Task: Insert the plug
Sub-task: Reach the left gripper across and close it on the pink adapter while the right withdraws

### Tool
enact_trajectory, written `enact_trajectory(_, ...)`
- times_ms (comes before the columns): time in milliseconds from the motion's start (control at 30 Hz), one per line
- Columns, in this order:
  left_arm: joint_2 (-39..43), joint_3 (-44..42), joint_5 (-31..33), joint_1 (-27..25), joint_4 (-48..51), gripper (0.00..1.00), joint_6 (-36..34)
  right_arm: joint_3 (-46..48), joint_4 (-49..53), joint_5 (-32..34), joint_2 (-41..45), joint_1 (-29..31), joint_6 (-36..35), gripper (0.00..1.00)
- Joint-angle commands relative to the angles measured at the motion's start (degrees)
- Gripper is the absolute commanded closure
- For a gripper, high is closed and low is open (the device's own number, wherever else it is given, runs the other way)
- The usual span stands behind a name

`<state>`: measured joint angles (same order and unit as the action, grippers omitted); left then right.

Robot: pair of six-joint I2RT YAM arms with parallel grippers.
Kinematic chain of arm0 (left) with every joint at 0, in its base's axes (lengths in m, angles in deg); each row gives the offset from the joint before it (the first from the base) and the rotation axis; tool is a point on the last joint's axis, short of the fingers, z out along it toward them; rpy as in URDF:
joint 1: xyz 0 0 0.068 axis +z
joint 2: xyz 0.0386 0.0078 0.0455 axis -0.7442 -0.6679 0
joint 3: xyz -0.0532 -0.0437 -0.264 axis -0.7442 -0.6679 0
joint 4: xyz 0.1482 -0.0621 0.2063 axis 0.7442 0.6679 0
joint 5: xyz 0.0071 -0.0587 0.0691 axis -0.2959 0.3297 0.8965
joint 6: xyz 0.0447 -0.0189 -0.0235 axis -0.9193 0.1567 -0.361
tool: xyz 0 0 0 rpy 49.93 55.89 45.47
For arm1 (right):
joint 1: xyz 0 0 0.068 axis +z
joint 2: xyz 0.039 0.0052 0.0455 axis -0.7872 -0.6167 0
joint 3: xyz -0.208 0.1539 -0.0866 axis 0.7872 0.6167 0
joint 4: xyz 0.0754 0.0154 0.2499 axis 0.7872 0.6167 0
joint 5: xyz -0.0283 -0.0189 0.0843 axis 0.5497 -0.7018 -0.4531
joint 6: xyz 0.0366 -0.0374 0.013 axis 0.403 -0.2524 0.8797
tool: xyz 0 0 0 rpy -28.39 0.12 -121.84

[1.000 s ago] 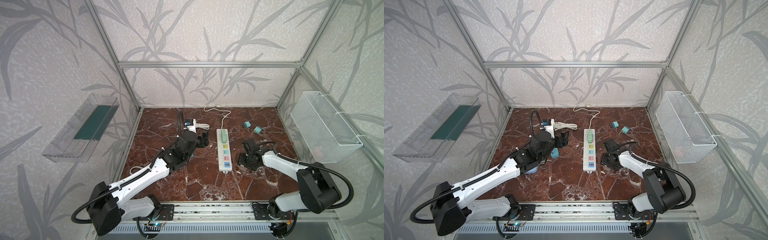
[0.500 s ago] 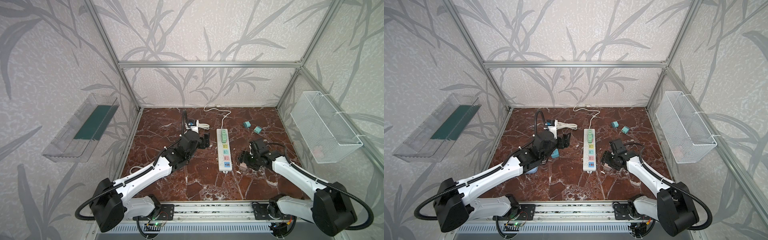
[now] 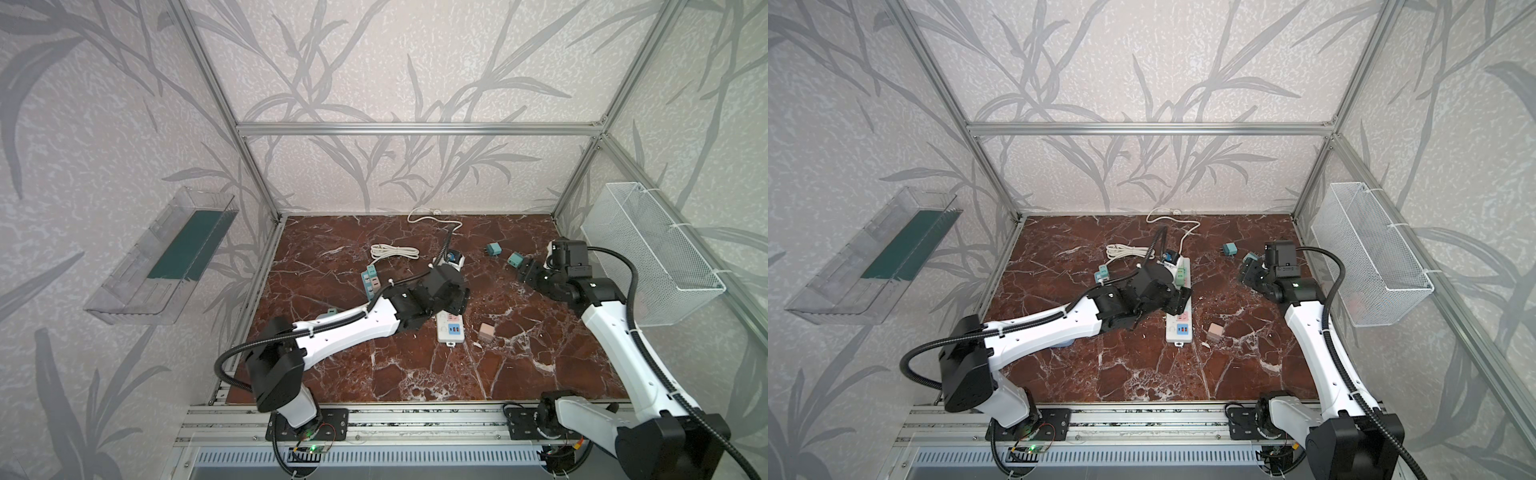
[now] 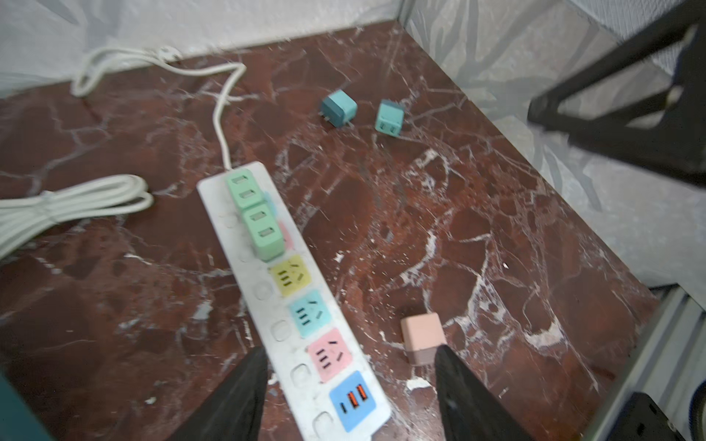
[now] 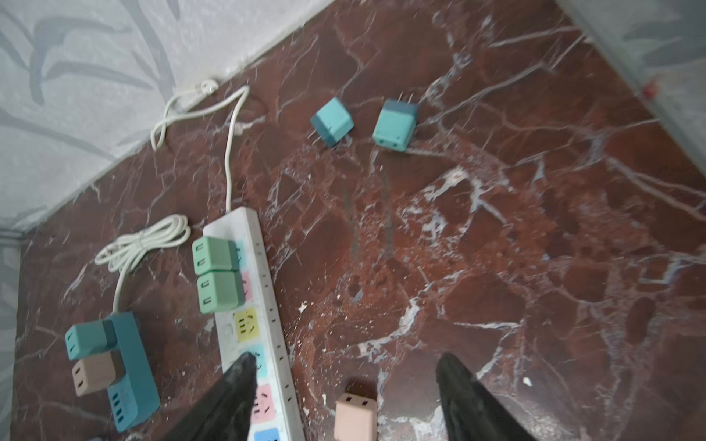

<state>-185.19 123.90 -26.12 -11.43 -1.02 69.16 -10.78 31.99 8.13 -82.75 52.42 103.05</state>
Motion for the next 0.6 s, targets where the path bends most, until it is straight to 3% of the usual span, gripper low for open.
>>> enact_trajectory(0, -6.47, 5.2, -2.75, -2.47, 7.19, 0.31, 4.35, -0.27, -0.59, -3.44, 2.19, -4.7, -0.26, 0.25)
enact_trajectory(267, -22.18, 19.71, -1.8, -6.94, 15.07, 0.28, 7.72, 1.77, -4.28, -7.51, 4.22, -7.86, 1.09, 0.2)
enact_trajectory(567, -36.01, 36.22, 4.86, -9.79, 28.8, 0.3, 7.67, 4.45, -5.61, -9.91, 4.92, -8.49, 0.62, 0.19)
